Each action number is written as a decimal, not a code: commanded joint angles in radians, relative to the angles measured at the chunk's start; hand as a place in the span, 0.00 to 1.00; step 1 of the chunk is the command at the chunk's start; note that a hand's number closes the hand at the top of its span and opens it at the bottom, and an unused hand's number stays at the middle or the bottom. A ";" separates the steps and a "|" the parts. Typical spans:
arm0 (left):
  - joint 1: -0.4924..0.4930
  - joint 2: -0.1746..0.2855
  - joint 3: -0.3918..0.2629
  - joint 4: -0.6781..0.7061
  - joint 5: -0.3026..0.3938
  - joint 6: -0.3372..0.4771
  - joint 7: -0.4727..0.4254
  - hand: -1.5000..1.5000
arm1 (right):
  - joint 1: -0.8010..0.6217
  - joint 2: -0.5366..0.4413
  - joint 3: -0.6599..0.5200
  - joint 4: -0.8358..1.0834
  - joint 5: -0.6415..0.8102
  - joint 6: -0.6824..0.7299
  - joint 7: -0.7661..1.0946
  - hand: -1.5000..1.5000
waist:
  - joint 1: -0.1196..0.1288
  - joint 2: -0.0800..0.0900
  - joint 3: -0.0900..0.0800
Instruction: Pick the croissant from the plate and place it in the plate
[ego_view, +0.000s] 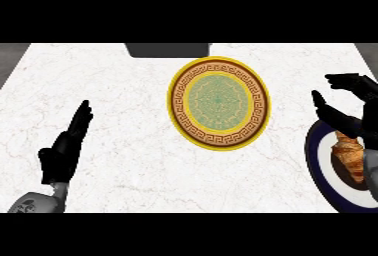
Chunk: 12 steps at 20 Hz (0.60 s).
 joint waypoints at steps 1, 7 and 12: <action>0.061 0.009 0.021 0.004 0.073 -0.099 -0.044 0.50 | 0.073 0.134 -0.023 0.089 0.113 -0.236 -0.144 0.00 | 0.008 -0.004 0.008; 0.018 -0.015 0.059 0.104 0.056 -0.131 -0.075 0.50 | 0.240 0.246 0.048 0.106 0.227 -0.353 -0.394 0.00 | -0.012 -0.008 0.007; 0.021 -0.017 0.089 0.109 0.045 -0.180 -0.076 0.50 | 0.314 0.184 0.020 -0.069 0.334 -0.411 -0.223 0.00 | -0.014 -0.010 0.007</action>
